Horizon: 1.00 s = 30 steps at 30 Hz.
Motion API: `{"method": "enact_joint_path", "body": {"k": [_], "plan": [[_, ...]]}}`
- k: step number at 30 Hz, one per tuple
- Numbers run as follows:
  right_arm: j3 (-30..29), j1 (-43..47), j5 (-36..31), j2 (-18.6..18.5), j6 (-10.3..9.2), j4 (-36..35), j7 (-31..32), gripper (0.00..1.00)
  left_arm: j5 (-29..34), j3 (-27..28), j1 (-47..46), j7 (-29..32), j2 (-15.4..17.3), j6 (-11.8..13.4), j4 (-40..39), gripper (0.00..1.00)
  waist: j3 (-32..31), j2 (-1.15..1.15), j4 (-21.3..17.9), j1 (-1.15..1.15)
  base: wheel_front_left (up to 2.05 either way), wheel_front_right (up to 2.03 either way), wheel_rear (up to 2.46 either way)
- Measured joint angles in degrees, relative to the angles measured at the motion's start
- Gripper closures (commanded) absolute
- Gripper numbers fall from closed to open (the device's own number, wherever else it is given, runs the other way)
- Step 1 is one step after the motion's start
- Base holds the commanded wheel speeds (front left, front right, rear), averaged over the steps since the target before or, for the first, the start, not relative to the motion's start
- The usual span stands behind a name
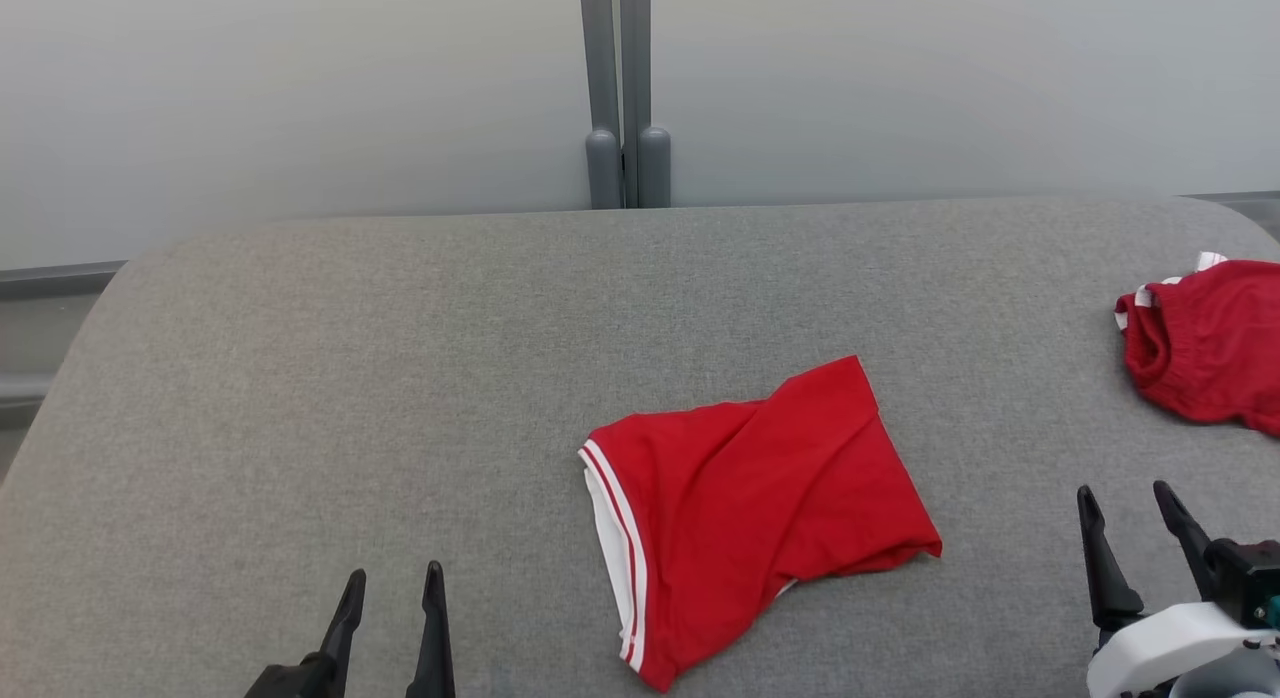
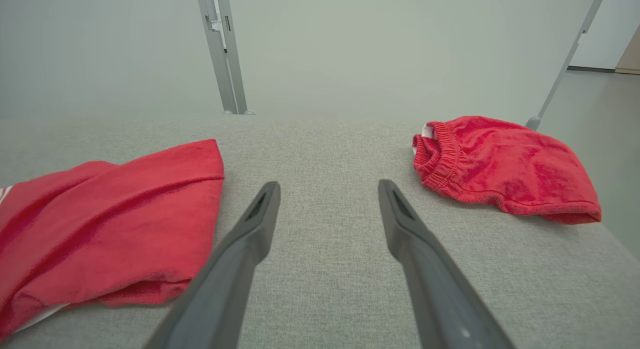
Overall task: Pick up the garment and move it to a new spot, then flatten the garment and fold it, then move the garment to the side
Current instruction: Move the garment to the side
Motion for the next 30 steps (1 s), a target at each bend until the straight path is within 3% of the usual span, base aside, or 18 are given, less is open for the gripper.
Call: {"method": "enact_joint_path", "body": {"k": [14,17,22,27,30], "plan": [[2.18,0.34,2.24,0.4,0.0,1.76,0.0,0.0,0.31,0.29,0.0,0.0,0.0,-0.42,0.38,0.0,-0.02,0.0,-0.64,0.0,0.0,0.0,0.0],[6.26,-3.04,6.1,0.13,-0.01,5.02,0.6,0.0,0.31,0.24,-0.05,0.0,0.0,-0.34,0.24,0.0,0.61,0.0,-0.67,0.0,0.0,0.0,0.0],[16.07,-12.67,16.1,-1.32,0.01,7.75,12.4,0.0,0.23,-0.33,-0.67,0.0,0.0,-0.34,0.44,0.0,2.04,0.0,-0.54,0.0,0.0,0.0,0.0],[21.27,-19.86,18.67,-2.44,0.0,12.16,22.81,0.0,-0.53,-1.91,-2.04,0.0,-0.01,0.02,0.59,0.0,3.34,0.0,0.5,0.0,0.0,0.0,0.0],[23.61,-22.42,19.04,-2.38,0.0,13.86,25.76,0.0,-0.87,-2.36,-2.67,0.0,-0.01,0.44,0.81,0.0,3.78,0.0,1.52,0.0,0.0,0.0,0.0]]}}
